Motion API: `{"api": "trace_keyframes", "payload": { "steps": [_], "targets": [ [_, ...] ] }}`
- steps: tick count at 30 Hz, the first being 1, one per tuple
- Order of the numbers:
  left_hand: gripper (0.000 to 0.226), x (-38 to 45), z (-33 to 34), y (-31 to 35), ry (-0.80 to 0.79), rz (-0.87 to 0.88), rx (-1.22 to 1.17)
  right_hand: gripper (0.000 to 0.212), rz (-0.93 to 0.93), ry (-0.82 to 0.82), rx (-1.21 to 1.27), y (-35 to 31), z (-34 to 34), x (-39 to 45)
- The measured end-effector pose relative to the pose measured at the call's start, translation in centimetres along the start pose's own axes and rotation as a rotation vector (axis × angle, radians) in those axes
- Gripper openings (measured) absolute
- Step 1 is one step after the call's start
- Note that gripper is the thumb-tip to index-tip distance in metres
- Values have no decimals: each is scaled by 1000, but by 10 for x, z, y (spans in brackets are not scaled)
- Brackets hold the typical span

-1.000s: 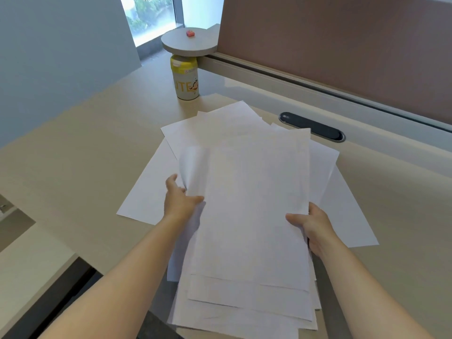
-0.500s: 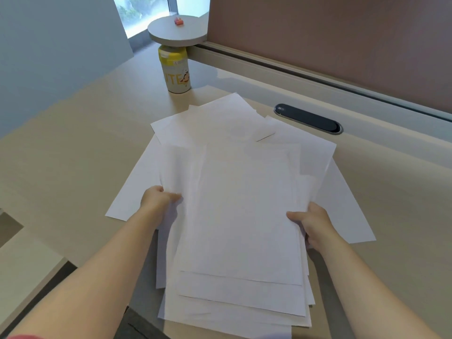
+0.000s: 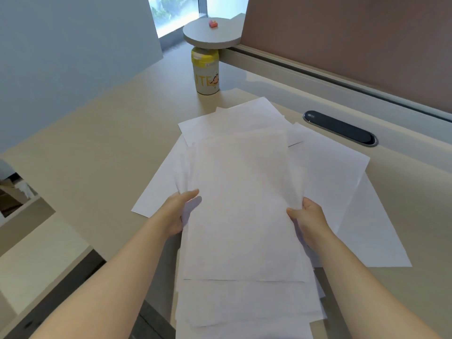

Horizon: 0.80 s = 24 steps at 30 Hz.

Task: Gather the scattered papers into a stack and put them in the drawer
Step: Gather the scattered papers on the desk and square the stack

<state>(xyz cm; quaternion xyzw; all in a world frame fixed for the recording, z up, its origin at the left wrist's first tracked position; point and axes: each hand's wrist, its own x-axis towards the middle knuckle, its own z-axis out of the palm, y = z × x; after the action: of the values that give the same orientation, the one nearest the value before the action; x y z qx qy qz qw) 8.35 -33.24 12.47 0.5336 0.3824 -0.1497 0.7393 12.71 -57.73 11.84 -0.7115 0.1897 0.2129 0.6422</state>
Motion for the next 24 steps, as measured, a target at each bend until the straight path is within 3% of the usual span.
{"api": "trace_keyframes", "payload": {
  "steps": [2, 6, 8, 11, 15, 17, 19, 22, 24],
  "targets": [
    [47, -1, -9, -3, -30, -10, -24, 25, 26, -25, -22, 1, 6, -1],
    [27, 1, -14, -14, 147, 151, 209, 26, 10, -89, -16, -2, 13, -6],
    [16, -2, -13, -12, 184, 244, 161, 20, -13, -59, -2, -9, 17, -6],
    [28, 1, -23, 4, 112, 265, -39, 26, -42, -52, 154, -17, 22, -2],
    [17, 16, -31, 38, -46, 217, -18, 33, 51, -126, 196, -31, 25, 2],
    [10, 24, -22, 59, -110, 218, 21, 35, 74, -77, 207, -37, 27, 9],
    [5, 34, -13, 79, -165, 233, 108, 37, 50, 30, 262, -43, 29, 17],
    [29, 58, -6, 105, -202, 168, 532, 20, 33, 160, 347, -55, 39, 31],
    [17, 77, -3, 120, -148, 202, 710, 15, 50, 211, 407, -62, 50, 41]
  ]
}}
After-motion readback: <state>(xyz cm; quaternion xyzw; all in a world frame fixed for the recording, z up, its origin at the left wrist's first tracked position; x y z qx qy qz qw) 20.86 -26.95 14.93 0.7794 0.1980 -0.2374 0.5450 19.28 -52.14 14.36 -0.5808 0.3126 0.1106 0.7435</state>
